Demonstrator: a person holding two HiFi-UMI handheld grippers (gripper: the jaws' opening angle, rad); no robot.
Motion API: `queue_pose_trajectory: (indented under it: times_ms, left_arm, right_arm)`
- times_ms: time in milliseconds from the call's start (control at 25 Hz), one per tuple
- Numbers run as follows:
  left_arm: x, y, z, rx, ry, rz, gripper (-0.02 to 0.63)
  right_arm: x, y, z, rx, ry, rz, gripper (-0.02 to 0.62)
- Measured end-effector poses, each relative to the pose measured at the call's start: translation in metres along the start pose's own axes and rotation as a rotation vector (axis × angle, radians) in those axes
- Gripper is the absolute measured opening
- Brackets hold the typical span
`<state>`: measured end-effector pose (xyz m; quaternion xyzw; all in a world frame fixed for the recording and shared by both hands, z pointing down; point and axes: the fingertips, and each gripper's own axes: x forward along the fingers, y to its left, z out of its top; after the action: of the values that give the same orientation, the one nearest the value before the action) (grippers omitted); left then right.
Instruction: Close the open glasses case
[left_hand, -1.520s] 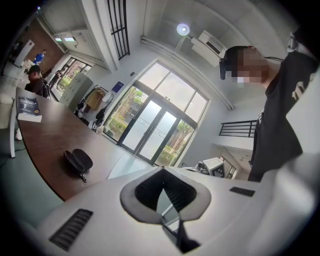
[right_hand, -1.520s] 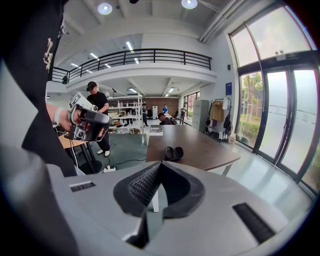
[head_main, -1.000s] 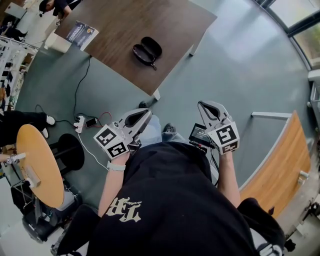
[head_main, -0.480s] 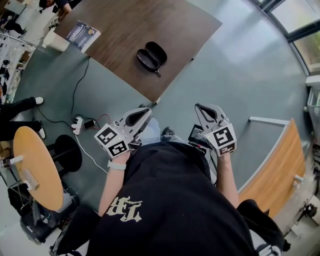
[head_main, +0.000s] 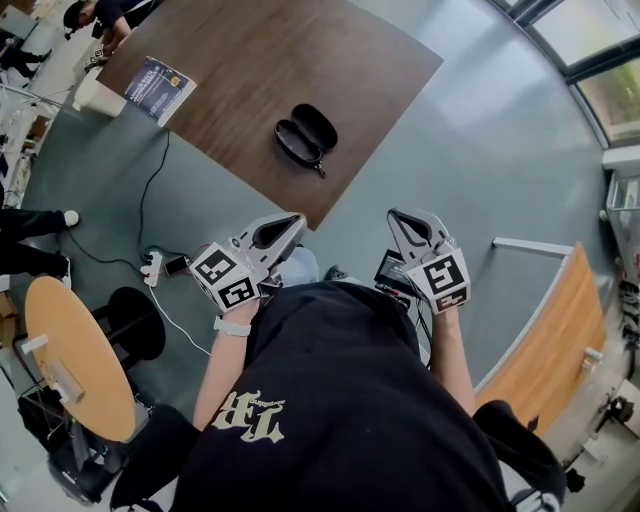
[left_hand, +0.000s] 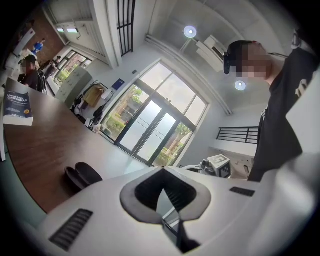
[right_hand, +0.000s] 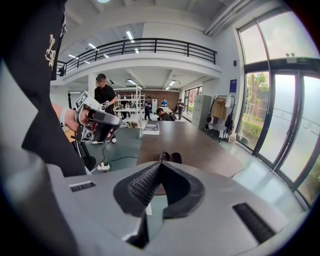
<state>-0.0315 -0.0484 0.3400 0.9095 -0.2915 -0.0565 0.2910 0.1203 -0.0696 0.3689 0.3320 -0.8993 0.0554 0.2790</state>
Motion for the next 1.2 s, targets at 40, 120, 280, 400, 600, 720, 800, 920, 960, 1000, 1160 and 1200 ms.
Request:
queue_pose_trajectory:
  times_ms: [40,120,280,400,600,720,800,920,960,1000,1160,1200]
  left_arm:
    - [0.0,0.005,0.004,-0.002,0.003,-0.003,0.006]
    - [0.0,0.016,0.012,0.0,0.009,-0.005,0.006]
    - [-0.008,0.038,0.024,0.001,0.012,-0.001,0.006]
    - [-0.013,0.052,0.03,-0.004,0.017,0.003,0.006]
    - [-0.023,0.073,0.034,-0.009,0.021,-0.009,0.006]
    - [-0.028,0.085,0.036,-0.007,0.032,-0.021,0.006]
    - [-0.031,0.094,0.041,0.0,0.034,-0.03,0.006]
    - [-0.037,0.109,0.048,0.007,0.031,-0.04,0.006]
    - [-0.039,0.114,0.05,0.005,0.031,-0.041,0.006]
    - [-0.039,0.119,0.052,0.001,0.032,-0.042,0.006]
    - [-0.036,0.134,0.054,0.014,0.061,-0.049,0.006]
    - [-0.035,0.135,0.053,0.027,0.074,-0.052,0.006]
  right_arm:
    - [0.005,-0.001,0.003,0.005,0.001,-0.002,-0.012]
    - [0.017,-0.003,0.01,0.012,0.0,0.0,-0.013]
    - [0.036,0.001,0.024,-0.001,0.009,0.011,-0.012]
    - [0.049,0.005,0.03,-0.012,0.031,0.01,-0.014]
    - [0.069,0.011,0.043,-0.021,0.051,0.023,-0.012]
    - [0.081,0.016,0.054,-0.032,0.054,0.032,-0.013]
    - [0.089,0.021,0.059,-0.049,0.069,0.033,-0.012]
    - [0.1,0.03,0.064,-0.069,0.1,0.029,-0.012]
    - [0.102,0.033,0.065,-0.076,0.111,0.026,-0.012]
    - [0.104,0.036,0.065,-0.081,0.122,0.023,-0.012]
    - [0.11,0.047,0.055,-0.097,0.182,0.033,-0.012]
    - [0.112,0.05,0.052,-0.102,0.197,0.039,-0.012]
